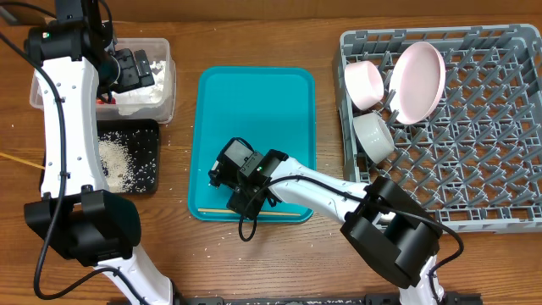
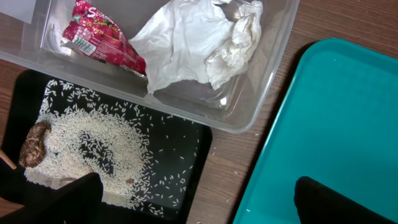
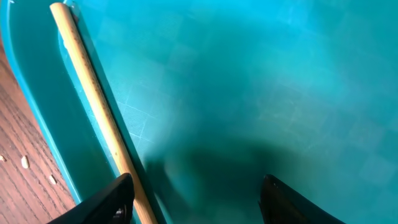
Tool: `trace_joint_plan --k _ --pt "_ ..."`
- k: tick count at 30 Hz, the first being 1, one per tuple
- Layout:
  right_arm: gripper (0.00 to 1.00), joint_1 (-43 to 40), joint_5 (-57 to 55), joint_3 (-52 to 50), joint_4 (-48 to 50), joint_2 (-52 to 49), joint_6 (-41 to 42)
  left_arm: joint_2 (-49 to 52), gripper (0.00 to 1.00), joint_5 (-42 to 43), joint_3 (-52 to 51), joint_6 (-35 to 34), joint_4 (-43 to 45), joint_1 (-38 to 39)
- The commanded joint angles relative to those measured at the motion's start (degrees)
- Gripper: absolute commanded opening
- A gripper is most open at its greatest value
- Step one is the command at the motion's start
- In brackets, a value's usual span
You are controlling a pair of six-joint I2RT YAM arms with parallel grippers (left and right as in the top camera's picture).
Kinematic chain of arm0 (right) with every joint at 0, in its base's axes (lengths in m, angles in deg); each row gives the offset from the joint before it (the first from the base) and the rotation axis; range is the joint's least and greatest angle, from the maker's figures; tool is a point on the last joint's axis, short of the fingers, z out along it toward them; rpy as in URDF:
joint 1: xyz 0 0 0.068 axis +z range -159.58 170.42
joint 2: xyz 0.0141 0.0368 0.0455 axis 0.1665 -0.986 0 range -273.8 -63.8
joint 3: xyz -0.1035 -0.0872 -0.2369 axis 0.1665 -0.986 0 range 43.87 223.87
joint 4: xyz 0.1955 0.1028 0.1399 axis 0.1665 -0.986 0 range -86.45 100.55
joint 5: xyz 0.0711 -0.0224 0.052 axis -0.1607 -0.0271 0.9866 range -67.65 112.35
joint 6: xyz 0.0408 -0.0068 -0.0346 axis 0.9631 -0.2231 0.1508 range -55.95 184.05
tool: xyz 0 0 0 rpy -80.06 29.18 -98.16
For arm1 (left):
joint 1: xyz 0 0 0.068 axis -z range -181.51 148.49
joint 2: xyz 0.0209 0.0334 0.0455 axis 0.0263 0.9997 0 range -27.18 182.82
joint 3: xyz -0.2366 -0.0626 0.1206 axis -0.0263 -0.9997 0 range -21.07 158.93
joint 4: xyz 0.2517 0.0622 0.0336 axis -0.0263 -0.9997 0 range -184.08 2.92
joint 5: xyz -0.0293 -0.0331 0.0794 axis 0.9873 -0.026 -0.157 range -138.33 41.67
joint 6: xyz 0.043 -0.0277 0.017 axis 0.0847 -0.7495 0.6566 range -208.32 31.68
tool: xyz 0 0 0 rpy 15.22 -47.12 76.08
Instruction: Sort waste into correct bins and load items into the dishwasher
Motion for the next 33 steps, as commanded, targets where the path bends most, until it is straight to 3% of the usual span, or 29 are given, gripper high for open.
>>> trace_joint_plan --k 1,12,24,28,33 --pt "0.66 -0.4 -6.1 -6.8 -5.0 -8.7 3.3 -1.1 1.00 -0.6 1.1 0.1 0.0 0.0" --pt "0.63 -2.7 -4.1 7.3 -20.2 -5.4 7.1 -1.1 1.00 -0.6 1.1 0.1 0.0 0.0" --pt "0.62 -2.6 -4.1 5.7 -17.6 -5.4 3.3 -1.1 1.00 -0.6 1.1 0.1 0.0 0.0" --pt "0.57 -2.6 -4.1 2.9 -15.9 -5.4 3.3 -1.1 1.00 -0.6 1.1 0.1 0.0 0.0" --pt "0.39 -2.7 -4.2 0.8 -13.4 -5.4 3.8 -1.1 1.00 -0.6 1.1 0.1 0.0 0.0"
